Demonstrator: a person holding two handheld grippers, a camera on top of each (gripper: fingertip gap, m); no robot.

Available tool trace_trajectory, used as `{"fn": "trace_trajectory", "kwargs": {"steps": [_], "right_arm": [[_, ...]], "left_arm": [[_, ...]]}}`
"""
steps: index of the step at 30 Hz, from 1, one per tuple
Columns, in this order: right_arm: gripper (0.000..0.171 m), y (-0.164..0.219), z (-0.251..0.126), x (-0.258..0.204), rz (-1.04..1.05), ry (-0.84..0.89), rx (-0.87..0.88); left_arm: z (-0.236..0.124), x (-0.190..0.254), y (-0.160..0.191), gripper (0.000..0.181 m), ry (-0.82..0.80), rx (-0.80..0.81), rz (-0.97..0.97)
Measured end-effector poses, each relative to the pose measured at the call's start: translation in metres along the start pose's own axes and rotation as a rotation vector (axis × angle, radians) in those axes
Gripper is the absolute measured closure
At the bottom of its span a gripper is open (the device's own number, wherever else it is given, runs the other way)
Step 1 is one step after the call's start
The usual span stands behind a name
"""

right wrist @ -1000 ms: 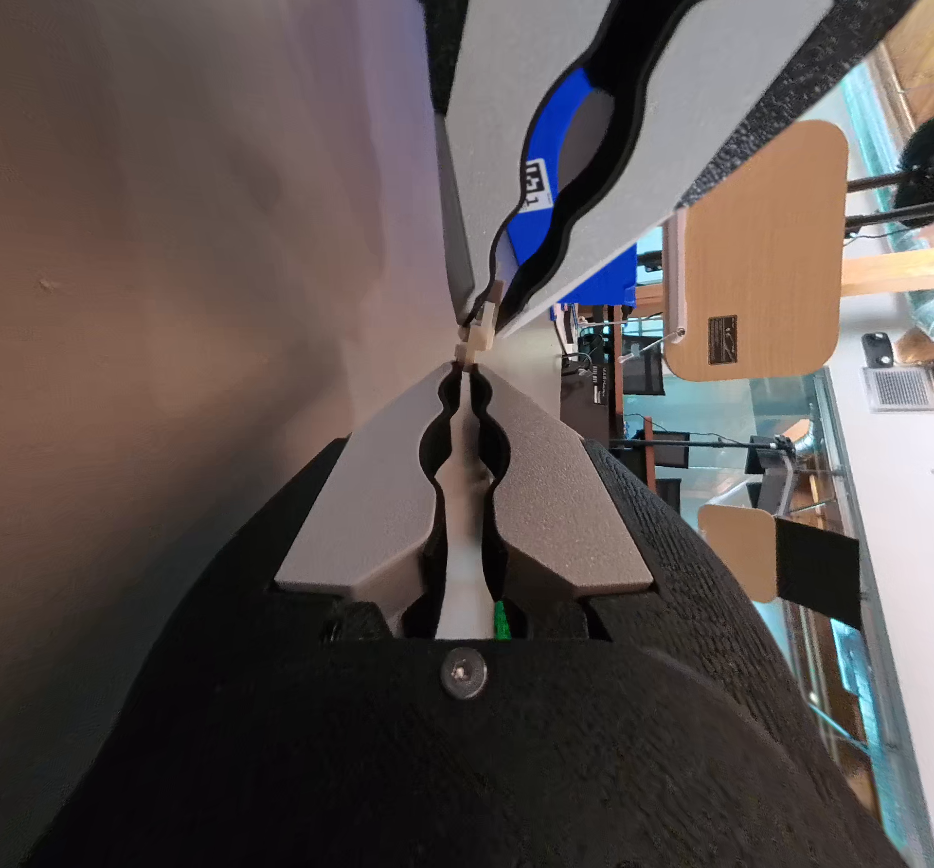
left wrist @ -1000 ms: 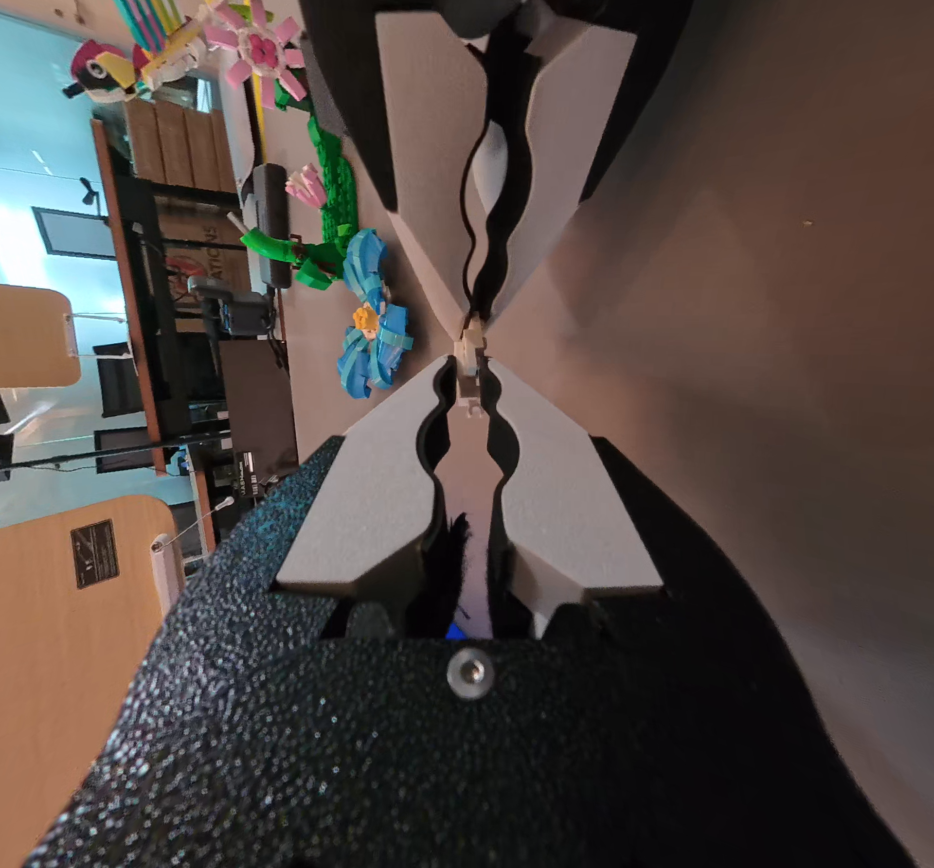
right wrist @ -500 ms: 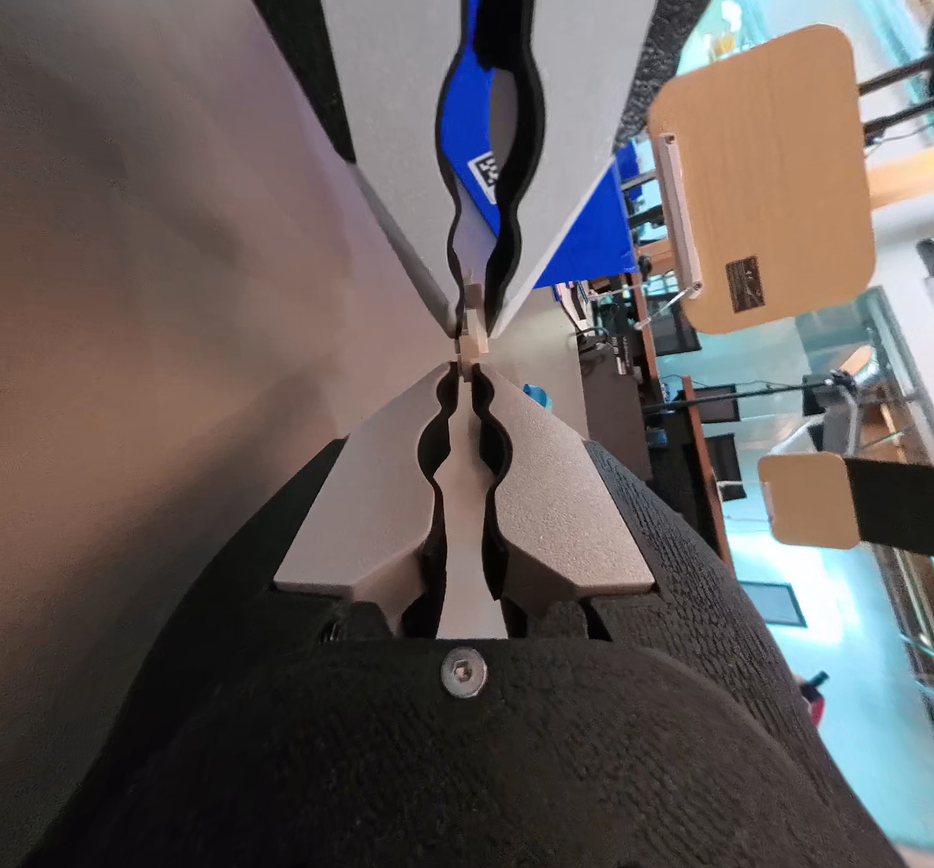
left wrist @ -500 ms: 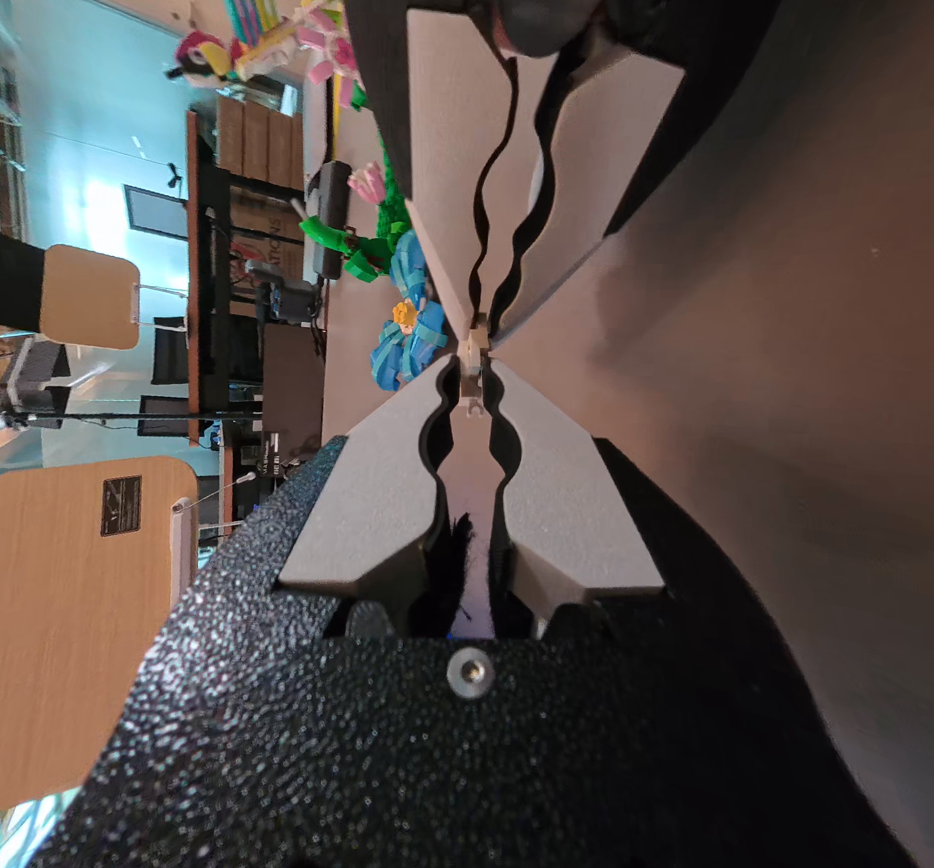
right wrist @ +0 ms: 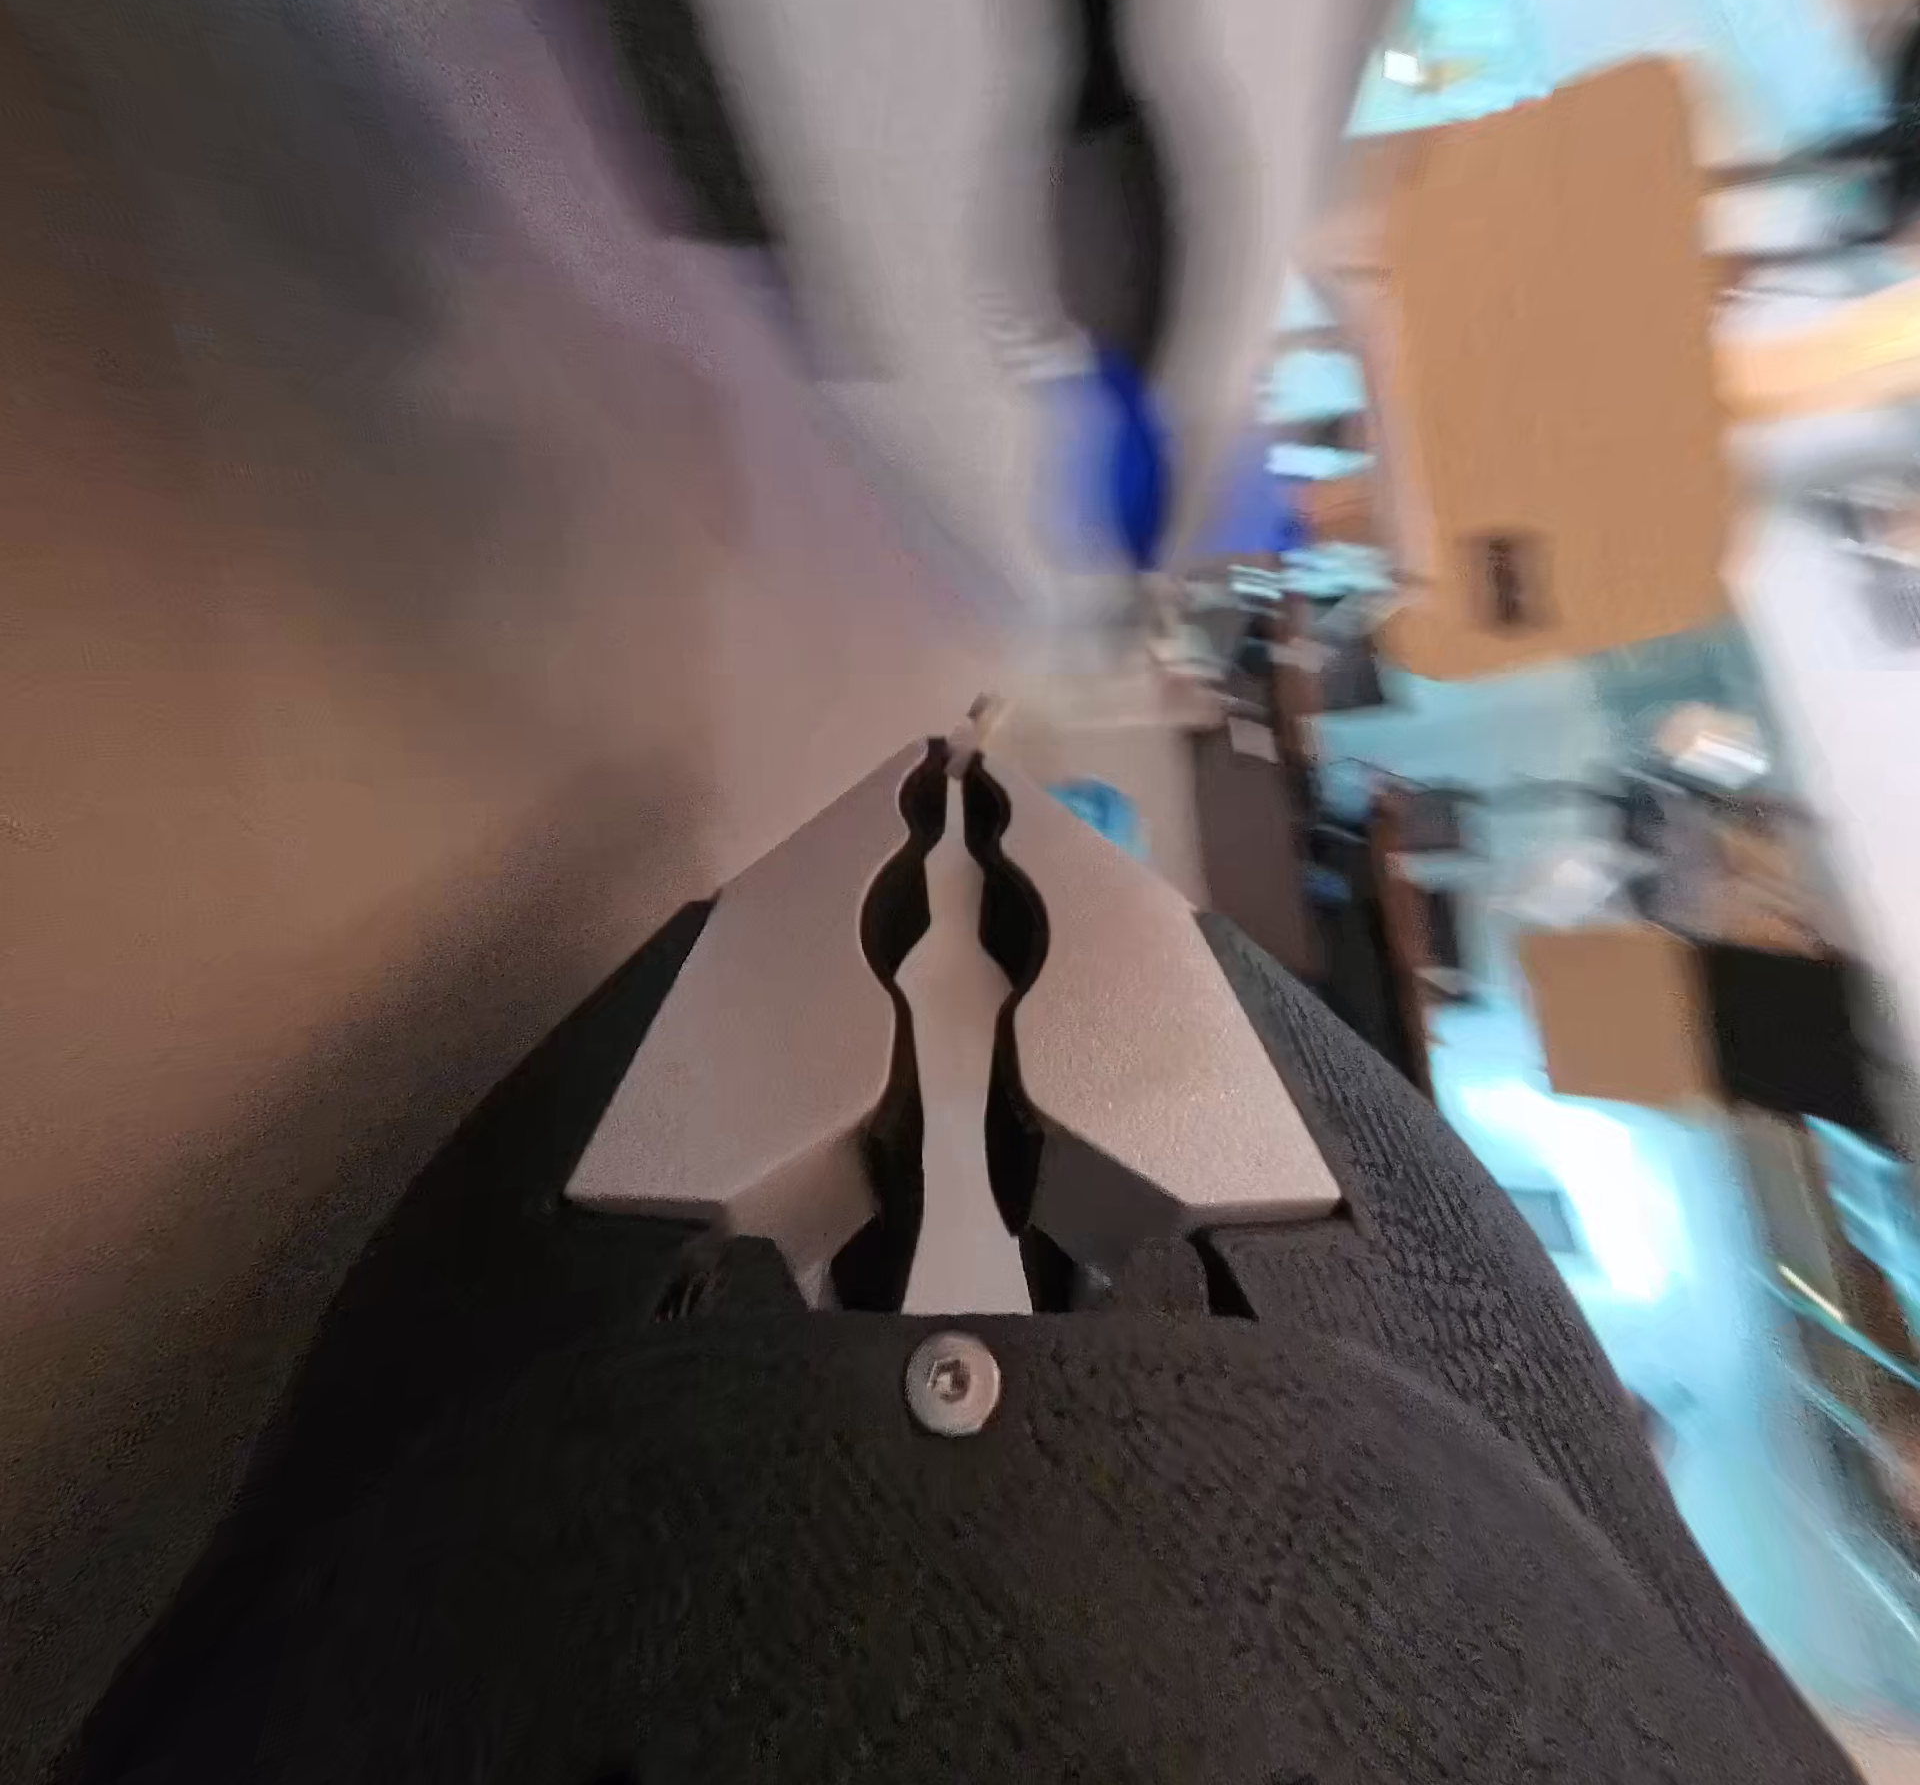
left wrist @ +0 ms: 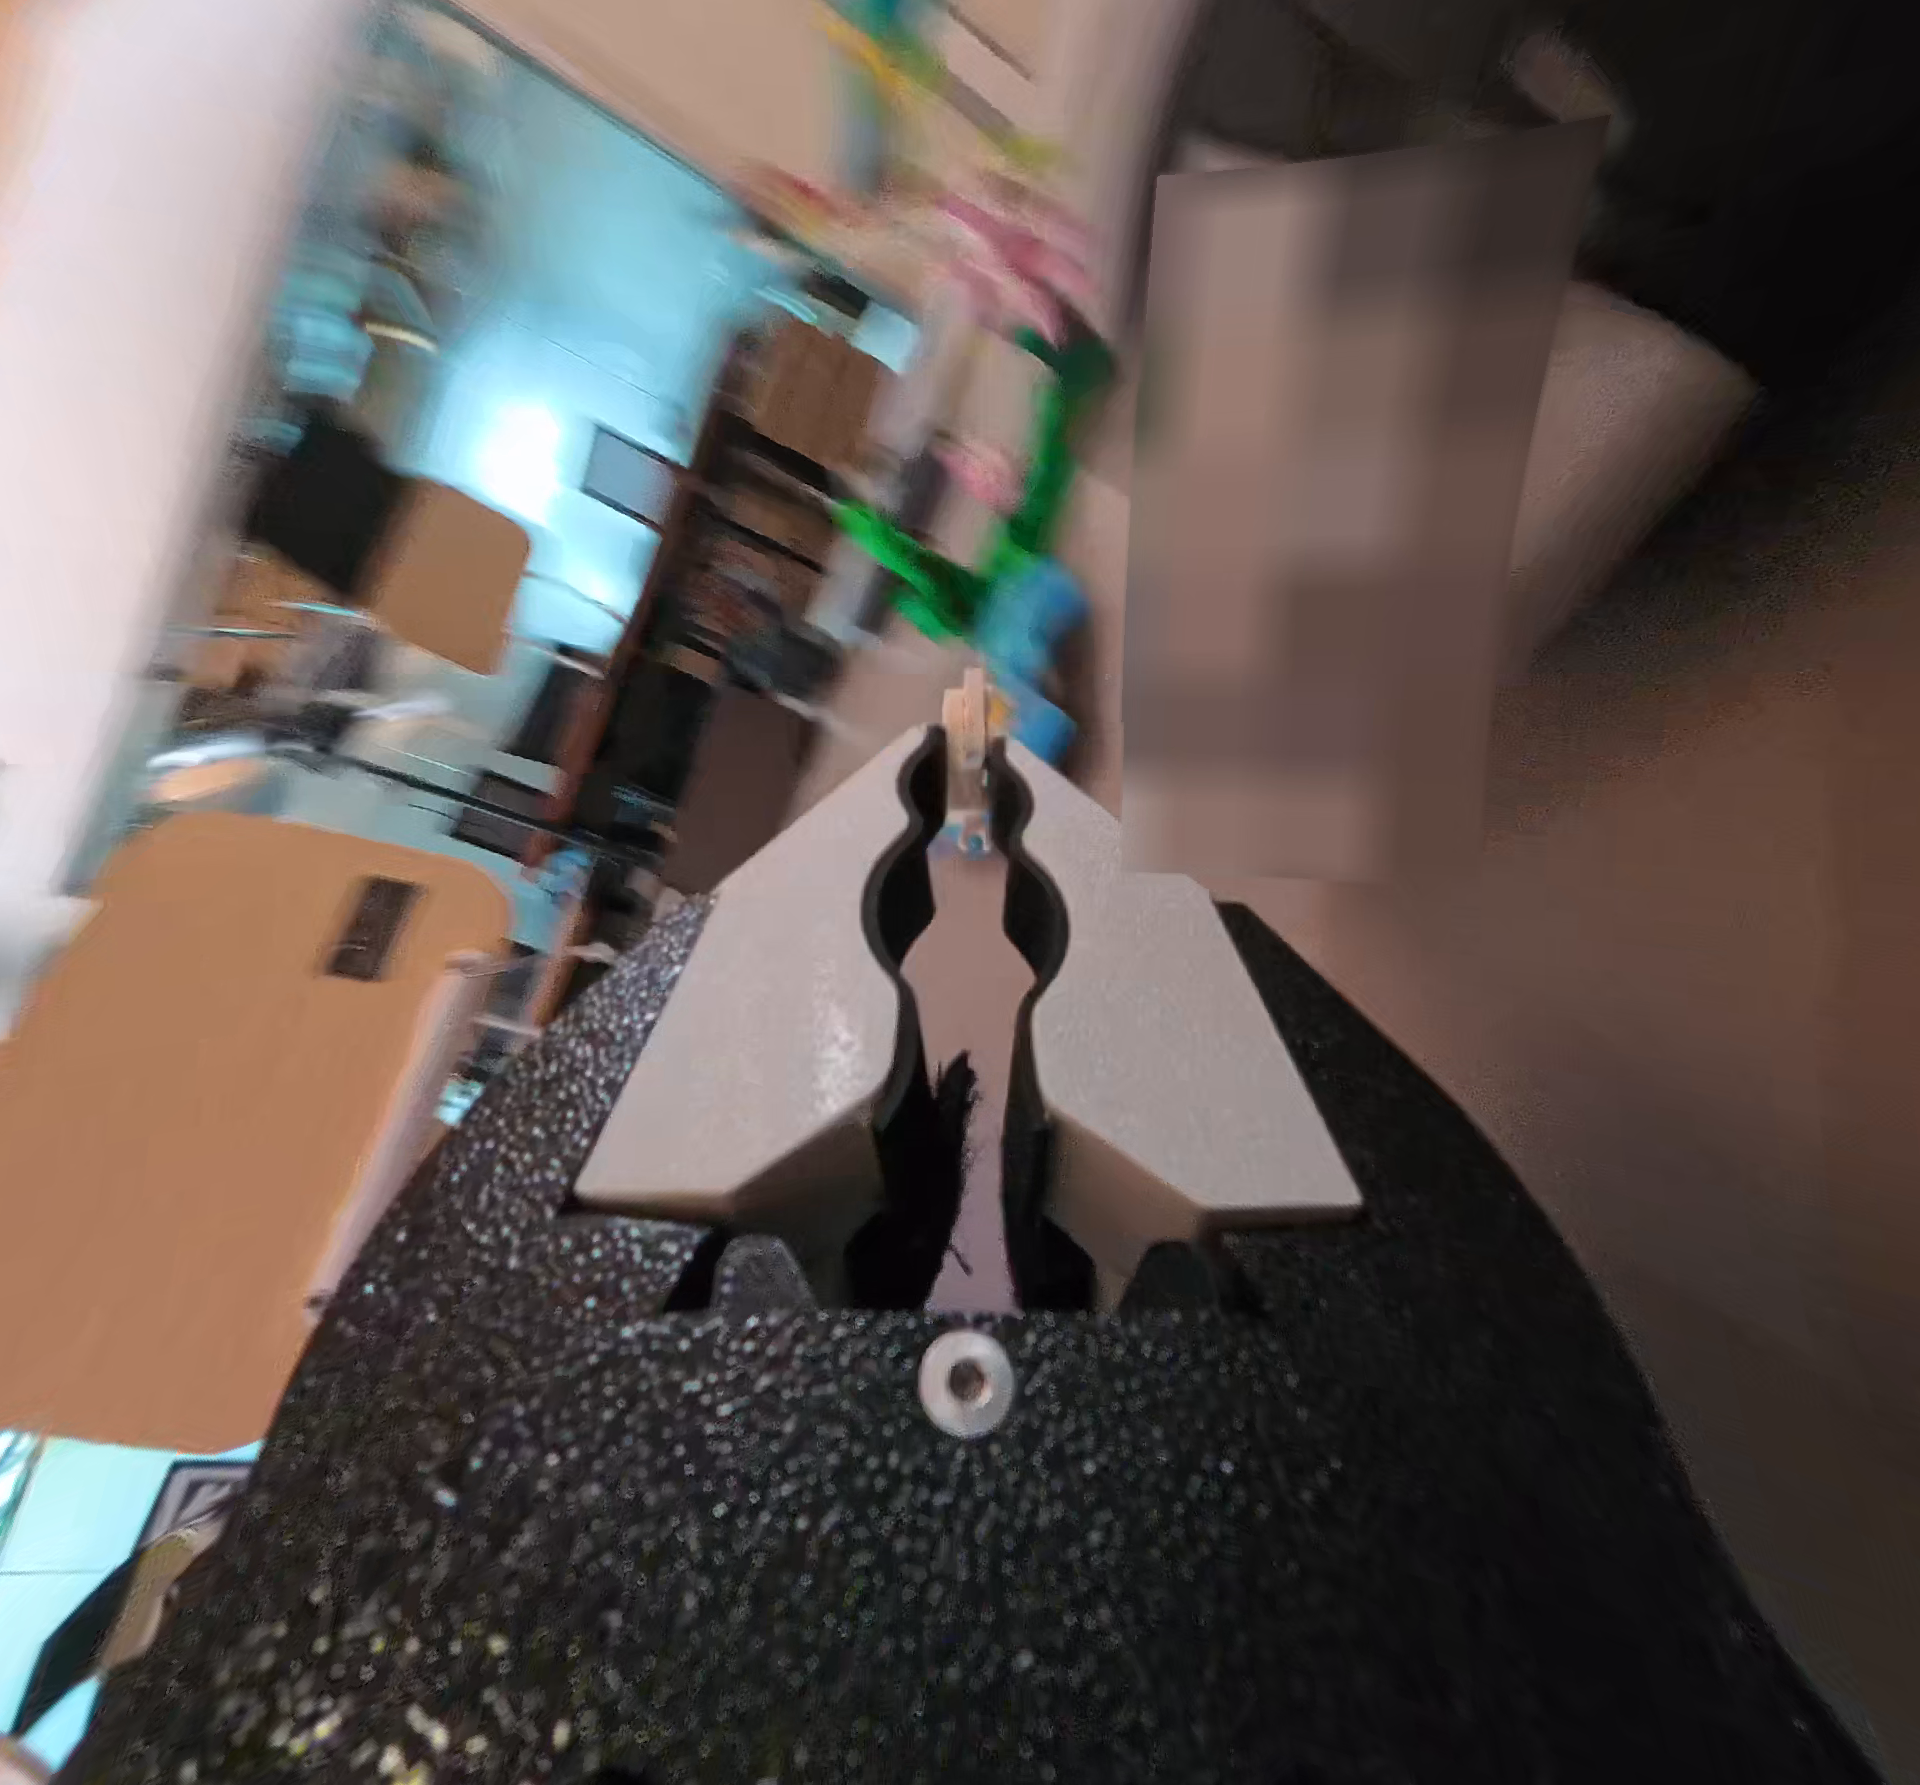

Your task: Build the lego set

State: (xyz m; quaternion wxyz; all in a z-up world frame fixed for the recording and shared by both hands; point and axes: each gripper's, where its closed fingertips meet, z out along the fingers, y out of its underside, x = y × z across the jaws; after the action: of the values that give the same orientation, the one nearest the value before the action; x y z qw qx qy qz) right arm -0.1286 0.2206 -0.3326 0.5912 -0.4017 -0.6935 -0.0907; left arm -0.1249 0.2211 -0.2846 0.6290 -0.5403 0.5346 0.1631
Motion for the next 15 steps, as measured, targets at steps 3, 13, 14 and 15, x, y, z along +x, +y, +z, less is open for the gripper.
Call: {"fn": "trace_trajectory", "kwargs": {"steps": [3, 13, 14, 15], "right_arm": [[0.171, -0.012, 0.006, -0.018, -0.210, 0.020, 0.005], [0.169, 0.024, -0.002, 0.063, 0.155, 0.287, -0.041], [0.170, 0.021, -0.002, 0.081, 0.216, 0.320, -0.018], [0.169, 0.010, 0.003, 0.098, 0.285, 0.314, 0.029]], "left_arm": [[-0.005, -0.054, -0.011, 0.178, -0.108, 0.047, -0.123], [-0.007, -0.046, 0.025, 0.177, -0.265, 0.076, -0.253], [-0.006, -0.047, 0.029, 0.177, -0.265, 0.070, -0.276], [-0.005, -0.049, 0.033, 0.177, -0.265, 0.065, -0.307]]}}
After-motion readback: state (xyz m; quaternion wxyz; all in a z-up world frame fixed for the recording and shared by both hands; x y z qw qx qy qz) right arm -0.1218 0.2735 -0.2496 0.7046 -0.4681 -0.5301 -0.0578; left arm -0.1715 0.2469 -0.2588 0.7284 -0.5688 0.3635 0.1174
